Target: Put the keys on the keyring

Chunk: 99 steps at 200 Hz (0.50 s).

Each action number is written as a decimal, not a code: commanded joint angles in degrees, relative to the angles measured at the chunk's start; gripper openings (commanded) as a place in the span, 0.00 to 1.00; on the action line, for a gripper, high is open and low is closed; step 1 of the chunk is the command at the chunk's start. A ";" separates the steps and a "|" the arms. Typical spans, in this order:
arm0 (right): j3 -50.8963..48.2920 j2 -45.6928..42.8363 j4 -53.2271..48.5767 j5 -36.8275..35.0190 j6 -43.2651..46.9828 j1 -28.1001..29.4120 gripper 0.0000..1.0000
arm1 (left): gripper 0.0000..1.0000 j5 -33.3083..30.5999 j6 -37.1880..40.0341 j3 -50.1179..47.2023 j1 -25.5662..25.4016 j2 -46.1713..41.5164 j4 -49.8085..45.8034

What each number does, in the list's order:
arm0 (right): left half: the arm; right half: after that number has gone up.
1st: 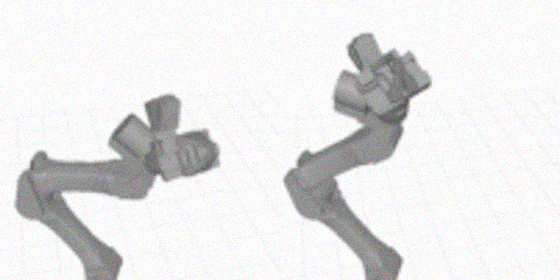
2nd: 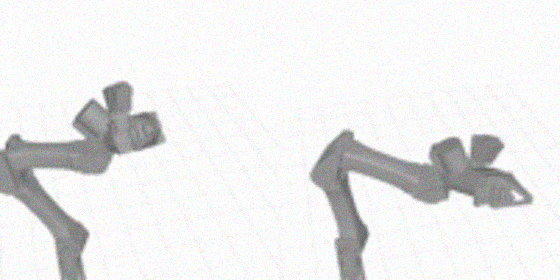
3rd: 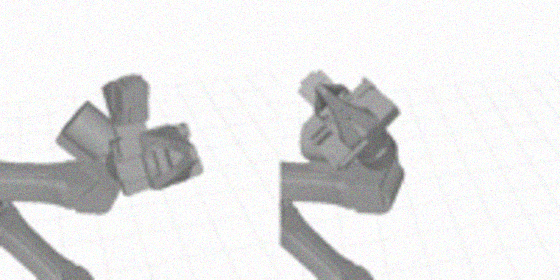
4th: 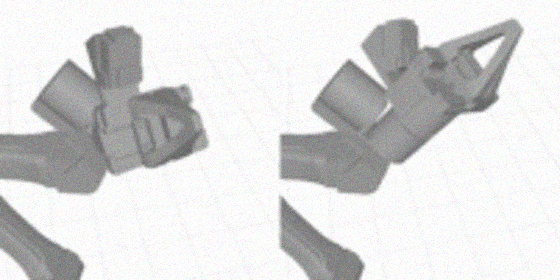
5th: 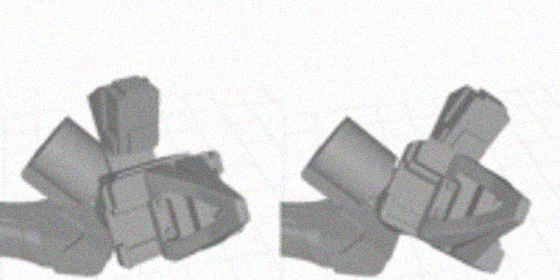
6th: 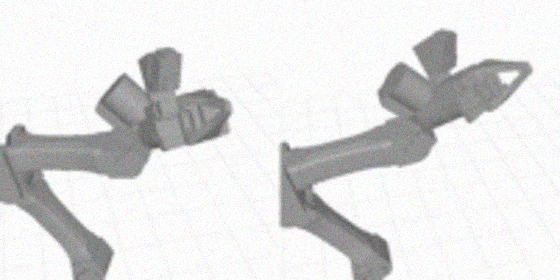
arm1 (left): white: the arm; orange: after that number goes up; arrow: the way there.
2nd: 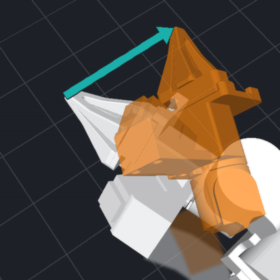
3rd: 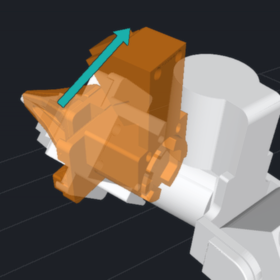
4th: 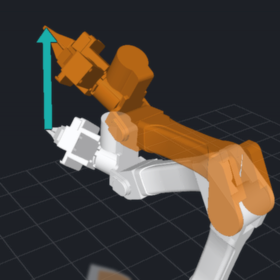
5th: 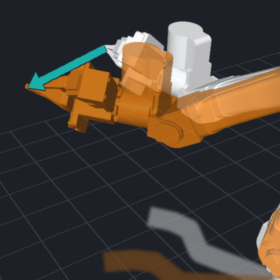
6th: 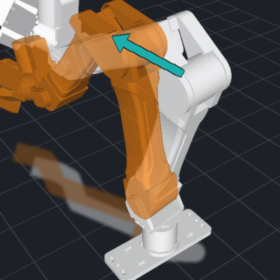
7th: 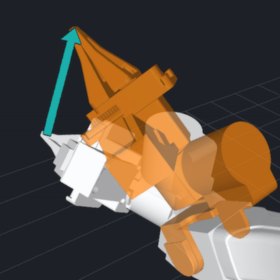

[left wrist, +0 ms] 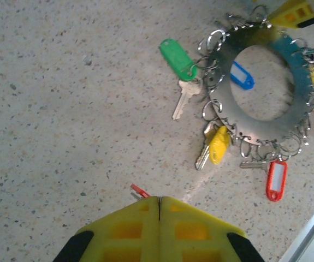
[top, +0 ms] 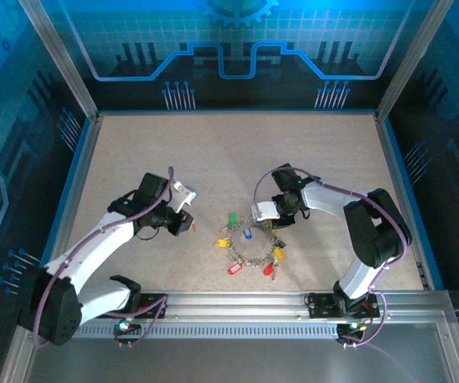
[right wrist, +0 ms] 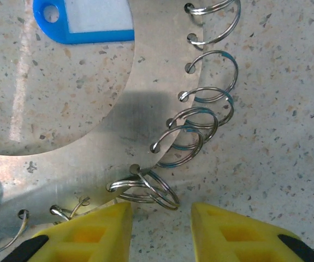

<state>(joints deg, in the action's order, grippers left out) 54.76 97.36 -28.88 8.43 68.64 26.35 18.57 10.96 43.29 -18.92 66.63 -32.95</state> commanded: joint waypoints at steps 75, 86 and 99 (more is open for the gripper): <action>1.16 -2.30 0.23 2.16 1.06 -0.89 0.36 | 0.00 -13.13 1.60 10.53 -4.00 16.83 -6.16; 1.30 -2.99 0.23 2.50 0.88 -1.30 0.36 | 0.00 -15.25 1.27 12.16 -4.52 19.80 -6.51; 1.43 -3.48 0.11 2.87 0.85 -1.65 0.36 | 0.00 -16.31 0.85 14.05 -4.76 23.52 -6.72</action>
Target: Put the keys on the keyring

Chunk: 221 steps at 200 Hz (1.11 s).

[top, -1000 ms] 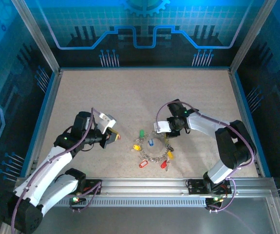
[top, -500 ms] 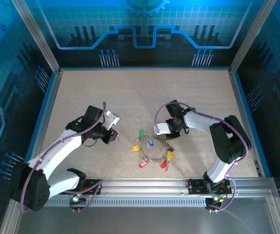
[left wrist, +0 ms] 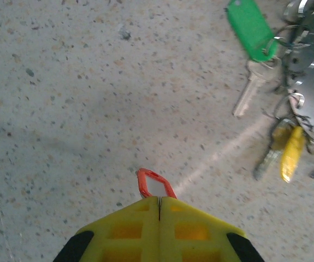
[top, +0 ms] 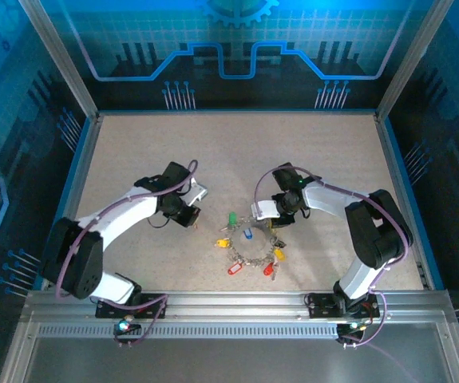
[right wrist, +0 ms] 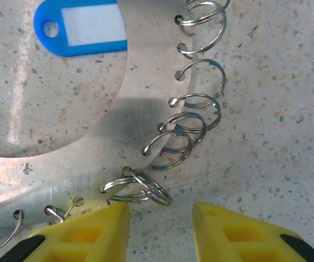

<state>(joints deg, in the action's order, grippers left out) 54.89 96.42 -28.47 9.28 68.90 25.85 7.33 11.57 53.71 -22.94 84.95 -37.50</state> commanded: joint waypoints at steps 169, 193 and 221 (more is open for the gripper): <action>0.08 -3.97 1.53 4.21 -0.02 -2.12 0.37 | 0.23 -9.79 0.11 13.59 -5.62 21.33 0.62; 0.08 -3.39 1.39 4.31 -0.16 -2.11 0.37 | 0.31 -8.71 -0.11 14.00 -5.61 18.90 0.21; 0.17 -2.59 1.35 4.77 0.07 -1.87 0.37 | 0.32 -7.35 -0.53 14.90 -5.58 14.73 -1.23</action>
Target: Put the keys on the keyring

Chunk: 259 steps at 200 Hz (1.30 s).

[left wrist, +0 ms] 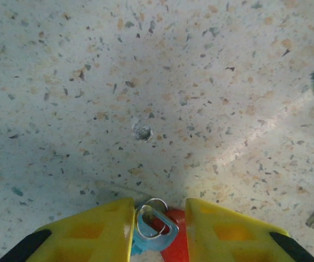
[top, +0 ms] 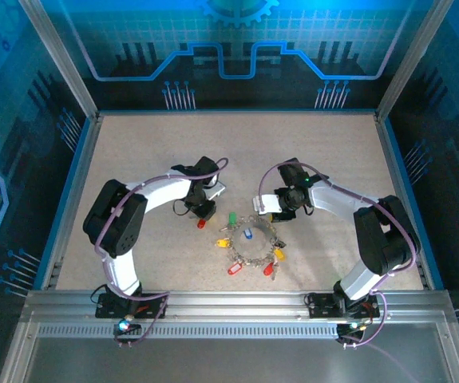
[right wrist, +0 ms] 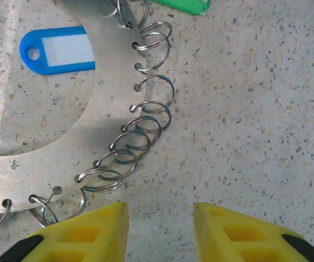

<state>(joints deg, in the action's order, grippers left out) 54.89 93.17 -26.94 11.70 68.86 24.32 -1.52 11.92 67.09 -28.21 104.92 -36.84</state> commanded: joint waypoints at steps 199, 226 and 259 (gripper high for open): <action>3.21 0.44 -3.38 6.36 -1.73 2.19 0.38 | 0.51 11.79 -16.46 -15.94 3.72 -42.36 -1.40; 8.85 3.24 -4.15 7.64 -14.31 2.04 0.38 | 0.51 11.18 -23.93 -18.48 4.39 -43.80 1.44; 19.10 5.84 -8.35 -3.43 -51.70 5.92 0.33 | 0.53 8.68 -33.72 -18.84 4.39 -45.31 3.16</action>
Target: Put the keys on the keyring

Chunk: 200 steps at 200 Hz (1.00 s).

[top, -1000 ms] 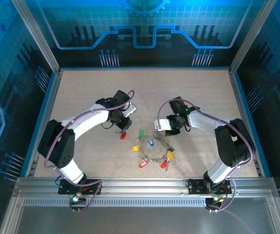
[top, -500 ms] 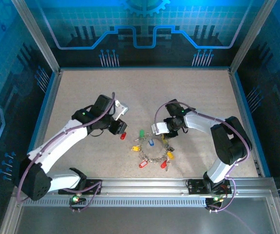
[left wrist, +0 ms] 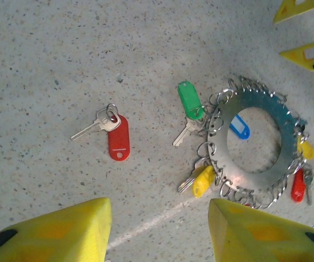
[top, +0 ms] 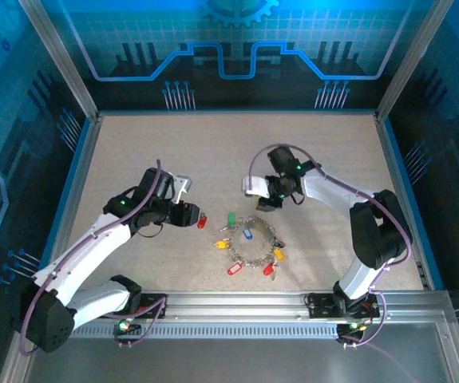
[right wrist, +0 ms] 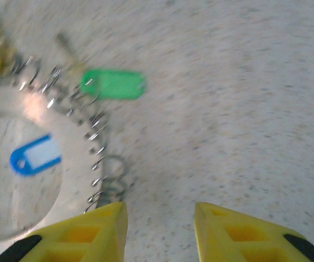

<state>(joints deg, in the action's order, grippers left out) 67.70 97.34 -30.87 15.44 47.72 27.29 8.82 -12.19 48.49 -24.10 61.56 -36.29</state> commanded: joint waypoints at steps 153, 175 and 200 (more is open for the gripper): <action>13.52 12.59 -22.44 -34.46 -104.09 18.28 0.34 | 0.56 0.15 -12.34 -3.62 1.25 -1.71 3.08; 14.72 14.67 -22.98 -35.82 -103.71 18.70 0.31 | 0.56 0.44 -12.41 -3.98 1.30 -1.57 3.63; 16.33 16.48 -23.27 -36.01 -103.20 18.83 0.29 | 0.56 0.89 -12.43 -4.10 1.27 -1.31 4.00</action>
<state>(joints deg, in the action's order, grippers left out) 81.28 112.09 -51.77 -18.26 -54.46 45.23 7.79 -24.10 45.15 -23.29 60.36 -33.80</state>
